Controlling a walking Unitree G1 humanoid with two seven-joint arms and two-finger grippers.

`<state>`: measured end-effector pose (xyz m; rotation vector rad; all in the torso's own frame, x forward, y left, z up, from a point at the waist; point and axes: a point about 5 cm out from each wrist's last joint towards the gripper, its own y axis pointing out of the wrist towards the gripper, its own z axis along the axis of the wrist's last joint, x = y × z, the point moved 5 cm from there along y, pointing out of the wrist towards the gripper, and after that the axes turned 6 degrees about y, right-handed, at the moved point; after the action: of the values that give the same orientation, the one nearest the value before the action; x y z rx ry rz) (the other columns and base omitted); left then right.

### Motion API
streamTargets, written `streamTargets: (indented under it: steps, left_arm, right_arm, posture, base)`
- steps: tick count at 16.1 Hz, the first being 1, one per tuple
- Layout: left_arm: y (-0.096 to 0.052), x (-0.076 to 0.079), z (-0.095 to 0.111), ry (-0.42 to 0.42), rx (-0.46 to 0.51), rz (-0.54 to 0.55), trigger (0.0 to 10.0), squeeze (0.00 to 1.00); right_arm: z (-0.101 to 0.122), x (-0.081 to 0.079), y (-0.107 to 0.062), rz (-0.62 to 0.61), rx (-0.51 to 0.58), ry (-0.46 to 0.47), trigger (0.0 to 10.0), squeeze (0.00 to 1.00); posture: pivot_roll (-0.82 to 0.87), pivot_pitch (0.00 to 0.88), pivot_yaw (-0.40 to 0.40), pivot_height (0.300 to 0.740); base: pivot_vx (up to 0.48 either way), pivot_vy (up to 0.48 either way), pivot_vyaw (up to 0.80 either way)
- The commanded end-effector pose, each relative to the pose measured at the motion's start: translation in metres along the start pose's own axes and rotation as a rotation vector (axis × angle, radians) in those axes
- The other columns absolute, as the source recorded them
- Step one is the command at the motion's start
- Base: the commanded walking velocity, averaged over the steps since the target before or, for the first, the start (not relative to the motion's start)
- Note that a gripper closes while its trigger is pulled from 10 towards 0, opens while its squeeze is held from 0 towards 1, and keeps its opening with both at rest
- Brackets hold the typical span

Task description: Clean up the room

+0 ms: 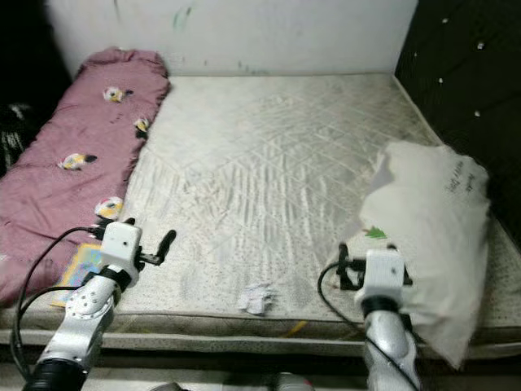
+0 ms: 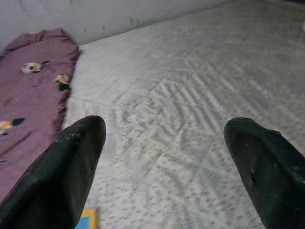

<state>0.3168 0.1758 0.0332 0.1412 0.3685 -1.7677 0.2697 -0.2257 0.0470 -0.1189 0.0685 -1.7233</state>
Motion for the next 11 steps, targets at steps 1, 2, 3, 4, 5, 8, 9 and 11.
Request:
streamTargets:
  steps: [1, 2, 3, 4, 5, 8, 9, 11]
  left_arm:
    - [-0.002, -0.009, -0.006, -0.001, -0.024, 0.028, 10.0, 0.0]
    - [-0.005, -0.013, -0.011, -0.006, -0.036, 0.06, 10.0, 0.0]
    - [-0.006, -0.018, -0.013, -0.027, -0.043, 0.1, 10.0, 0.0]
    - [-0.006, -0.023, -0.012, -0.049, -0.044, 0.149, 10.0, 0.0]
    - [-0.005, -0.025, -0.008, -0.059, -0.03, 0.17, 10.0, 0.0]
    - [-0.005, -0.008, 0.01, -0.015, 0.047, 0.1, 10.0, 0.0]
    - [-0.007, -0.011, 0.011, -0.013, 0.052, 0.107, 10.0, 0.0]
    - [-0.01, -0.02, 0.012, -0.02, 0.052, 0.139, 10.0, 0.0]
  right_arm:
    - [0.001, 0.0, 0.004, -0.02, 0.008, 0.035, 10.0, 0.0]
    - [0.001, 0.003, 0.006, -0.039, 0.015, 0.066, 10.0, 0.0]
    - [0.003, 0.005, 0.007, -0.044, 0.024, 0.075, 10.0, 0.0]
    - [0.004, 0.002, 0.009, -0.031, 0.025, 0.087, 10.0, 0.0]
    - [0.005, -0.007, 0.009, 0.007, 0.023, 0.096, 10.0, 0.0]
    - [0.022, -0.02, 0.017, 0.066, 0.054, 0.096, 10.0, 0.0]
    - [0.026, -0.022, 0.02, 0.077, 0.055, 0.116, 10.0, 0.0]
    - [0.031, -0.024, 0.021, 0.081, 0.066, 0.123, 10.0, 0.0]
  posture:
    - [-0.14, 0.0, 0.088, 0.74]
    - [-0.15, 0.0, 0.089, 0.74]
    - [-0.14, 0.0, 0.089, 0.74]
    - [-0.12, 0.0, 0.08, 0.74]
    - [-0.11, 0.0, 0.057, 0.74]
    - [-0.06, 0.0, -0.005, 0.74]
    - [-0.05, 0.001, -0.015, 0.74]
    - [-0.04, 0.007, -0.013, 0.74]
  base:
    - [0.0, 0.0, 0.0]
    - [0.0, 0.0, 0.0]
    - [0.0, 0.0, 0.0]
    - [0.0, 0.0, 0.0]
    - [0.0, 0.0, 0.0]
    - [0.0, 0.0, 0.0]
    - [0.0, 0.0, 0.0]
    - [0.0, 0.0, 0.0]
